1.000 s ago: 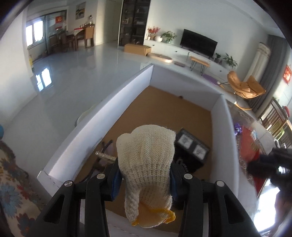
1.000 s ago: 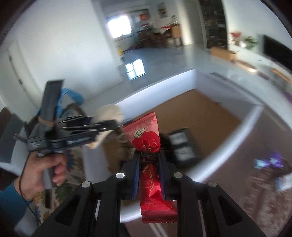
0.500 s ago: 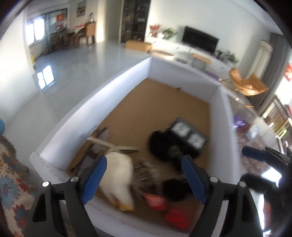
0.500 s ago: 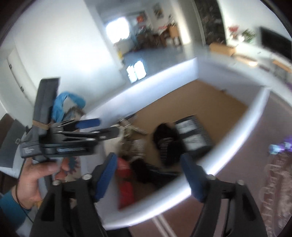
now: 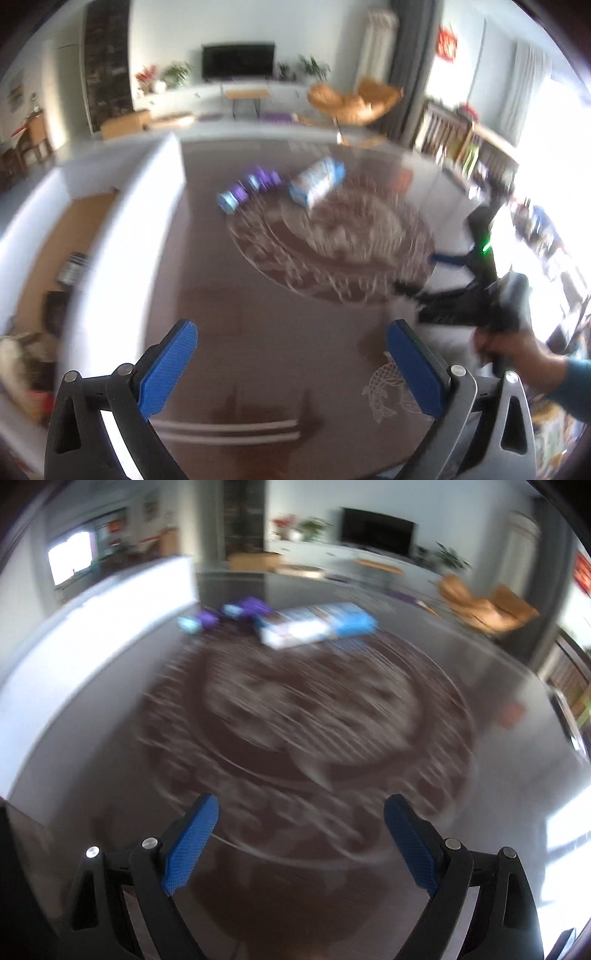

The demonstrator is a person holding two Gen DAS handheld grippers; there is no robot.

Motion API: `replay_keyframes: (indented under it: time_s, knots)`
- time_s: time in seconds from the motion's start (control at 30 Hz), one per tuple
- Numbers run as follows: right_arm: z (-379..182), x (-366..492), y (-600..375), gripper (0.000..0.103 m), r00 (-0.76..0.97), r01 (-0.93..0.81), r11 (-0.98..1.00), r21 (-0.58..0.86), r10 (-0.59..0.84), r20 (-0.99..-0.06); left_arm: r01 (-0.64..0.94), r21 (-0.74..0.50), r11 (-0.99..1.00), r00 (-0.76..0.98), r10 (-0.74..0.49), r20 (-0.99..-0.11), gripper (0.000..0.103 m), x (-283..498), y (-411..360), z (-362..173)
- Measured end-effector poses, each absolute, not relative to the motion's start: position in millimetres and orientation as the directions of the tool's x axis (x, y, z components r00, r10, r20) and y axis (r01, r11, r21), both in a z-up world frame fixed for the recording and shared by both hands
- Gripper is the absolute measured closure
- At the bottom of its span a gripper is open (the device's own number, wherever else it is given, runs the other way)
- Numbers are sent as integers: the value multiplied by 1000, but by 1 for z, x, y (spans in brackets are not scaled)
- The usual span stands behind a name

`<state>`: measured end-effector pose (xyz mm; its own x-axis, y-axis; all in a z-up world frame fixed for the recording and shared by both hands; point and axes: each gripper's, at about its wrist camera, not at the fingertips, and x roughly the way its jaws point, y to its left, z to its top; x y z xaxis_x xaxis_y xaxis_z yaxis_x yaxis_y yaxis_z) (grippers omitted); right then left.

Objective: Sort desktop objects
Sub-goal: 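Move both grippers back over the table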

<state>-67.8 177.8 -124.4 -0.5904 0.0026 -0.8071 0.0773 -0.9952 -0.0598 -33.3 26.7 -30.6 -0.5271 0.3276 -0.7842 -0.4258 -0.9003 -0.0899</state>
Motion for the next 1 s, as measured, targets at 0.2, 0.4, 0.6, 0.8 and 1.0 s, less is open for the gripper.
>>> replay_keyframes:
  time_s: [0.2, 0.4, 0.6, 0.8, 1.0]
  knots:
    - [-134, -55, 210, 5, -595, 12, -1000, 0, -7, -804, -357, 6, -934, -519, 193, -833, 0, -71, 58, -100]
    - [-135, -61, 200, 0, -582, 11, -1000, -11, 3, -813, -326, 7, -945, -528, 176, -831, 0, -98, 63, -123]
    - [-135, -61, 200, 0, -582, 11, -1000, -12, 4, -813, -340, 5, -940, -543, 192, -818, 0, -111, 68, -123]
    - [-134, -59, 200, 0, -582, 10, -1000, -13, 4, -813, -338, 6, -941, -546, 191, -816, 0, -110, 68, -122]
    - [-135, -59, 200, 0, -582, 10, -1000, -14, 6, -813, -338, 7, -941, -547, 190, -816, 0, -111, 69, -122]
